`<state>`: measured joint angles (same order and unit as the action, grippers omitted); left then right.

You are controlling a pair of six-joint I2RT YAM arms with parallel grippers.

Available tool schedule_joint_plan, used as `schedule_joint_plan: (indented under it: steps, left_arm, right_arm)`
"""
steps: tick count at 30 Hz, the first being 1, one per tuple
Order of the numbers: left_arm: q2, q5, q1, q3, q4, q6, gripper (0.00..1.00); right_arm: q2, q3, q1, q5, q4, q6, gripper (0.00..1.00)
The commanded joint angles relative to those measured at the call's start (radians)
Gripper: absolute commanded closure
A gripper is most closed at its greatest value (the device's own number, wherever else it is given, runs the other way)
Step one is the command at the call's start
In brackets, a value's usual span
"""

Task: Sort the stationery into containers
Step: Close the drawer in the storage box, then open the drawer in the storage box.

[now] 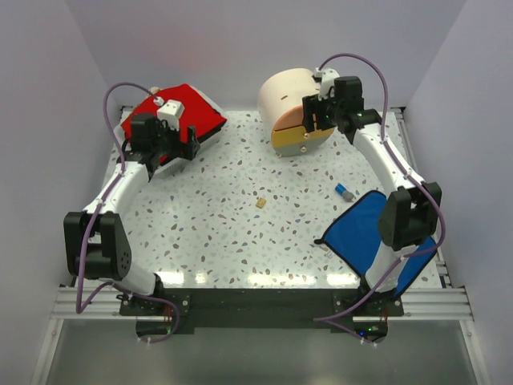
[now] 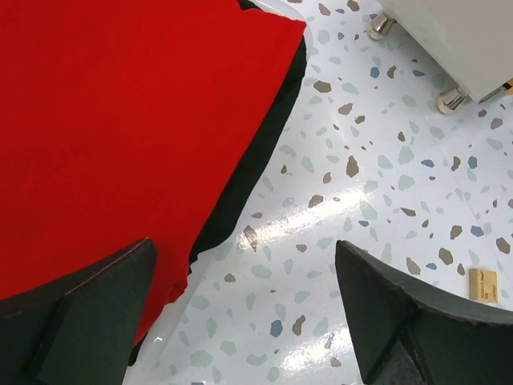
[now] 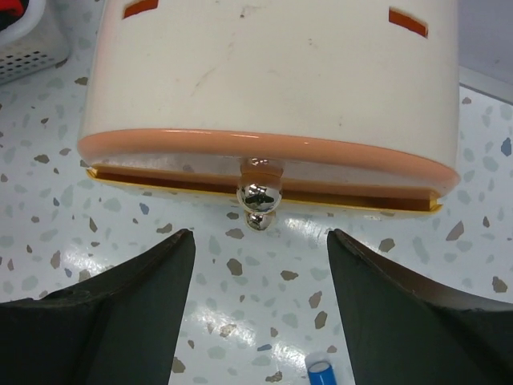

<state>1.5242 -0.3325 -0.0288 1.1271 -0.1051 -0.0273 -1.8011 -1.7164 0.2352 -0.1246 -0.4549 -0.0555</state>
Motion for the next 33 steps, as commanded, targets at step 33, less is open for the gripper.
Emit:
schedule_joint_plan:
  steps: [33]
  left_arm:
    - [0.050, 0.003, -0.006, 0.025, 0.064, 0.012, 0.01]
  right_arm:
    - [-0.142, -0.193, -0.005, -0.027, -0.004, 0.036, 0.68]
